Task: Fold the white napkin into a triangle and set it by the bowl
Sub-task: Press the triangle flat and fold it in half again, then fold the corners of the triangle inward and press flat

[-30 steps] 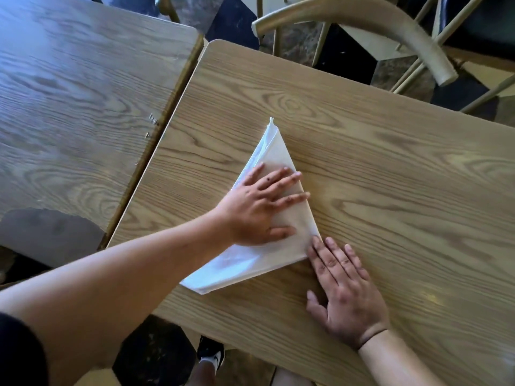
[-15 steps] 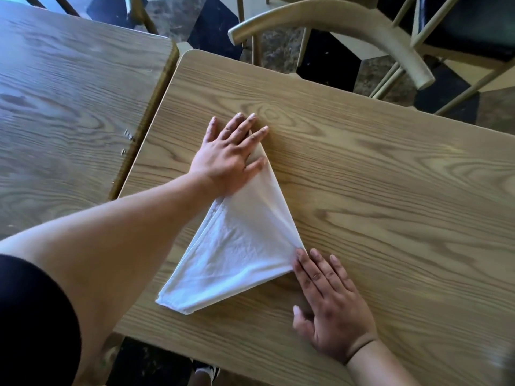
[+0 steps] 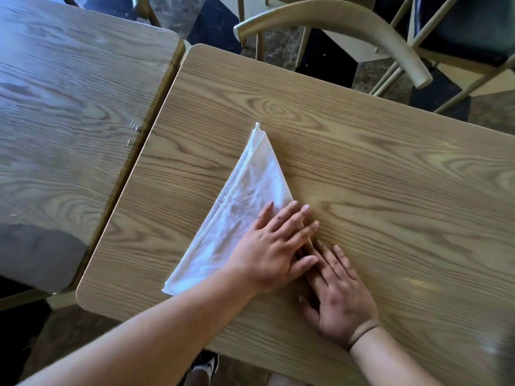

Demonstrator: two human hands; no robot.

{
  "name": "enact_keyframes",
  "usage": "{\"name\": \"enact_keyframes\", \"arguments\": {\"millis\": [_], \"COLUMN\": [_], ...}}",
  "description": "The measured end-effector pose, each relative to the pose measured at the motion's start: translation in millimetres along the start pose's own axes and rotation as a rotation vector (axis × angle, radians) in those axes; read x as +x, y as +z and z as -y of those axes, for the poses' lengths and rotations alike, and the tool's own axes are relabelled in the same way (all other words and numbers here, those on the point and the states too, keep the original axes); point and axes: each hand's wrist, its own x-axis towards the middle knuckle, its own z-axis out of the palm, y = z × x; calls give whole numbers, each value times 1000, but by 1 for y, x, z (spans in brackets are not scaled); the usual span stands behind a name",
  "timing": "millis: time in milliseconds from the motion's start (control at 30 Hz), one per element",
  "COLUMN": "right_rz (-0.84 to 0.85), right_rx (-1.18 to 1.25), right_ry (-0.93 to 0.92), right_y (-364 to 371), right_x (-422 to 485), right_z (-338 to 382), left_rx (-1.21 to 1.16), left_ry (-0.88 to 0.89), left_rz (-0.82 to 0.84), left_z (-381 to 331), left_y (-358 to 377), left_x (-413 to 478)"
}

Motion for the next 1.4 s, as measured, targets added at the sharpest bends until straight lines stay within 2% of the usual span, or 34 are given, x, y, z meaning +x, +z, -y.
{"name": "enact_keyframes", "arguments": {"millis": [333, 467, 567, 700, 867, 967, 1067, 1167, 1267, 1400], "right_rz": [-27, -19, -96, -216, -3, 78, 159, 168, 84, -116], "right_rx": [14, 21, 70, 178, 446, 568, 572, 534, 499, 456], "right_ry": [7, 8, 25, 244, 597, 694, 769, 772, 744, 515], "right_y": [-2, -3, -8, -29, -56, -70, -72, -63, -58, -62], "right_x": [0, -2, 6, 76, 190, 244, 272, 277, 266, 236], "right_z": [3, 2, 7, 20, 14, 10, 6, 7, 17, 42], "left_rx": [161, 136, 119, 102, 103, 101, 99, 87, 47, -27], "left_ry": [-336, -360, -359, -355, -350, -347, -340, -332, -333, -303], "left_rz": [24, 24, 2, -25, -31, -28, -31, -38, -41, -137], "left_z": [90, 88, 88, 88, 87, 88, 89, 89, 90, 102], "left_y": [-56, -58, -59, -58, -58, -58, -57, -58, -58, -62], "left_x": [-100, -98, -98, -98, -99, -99, -99, -100, -100, -129]}}
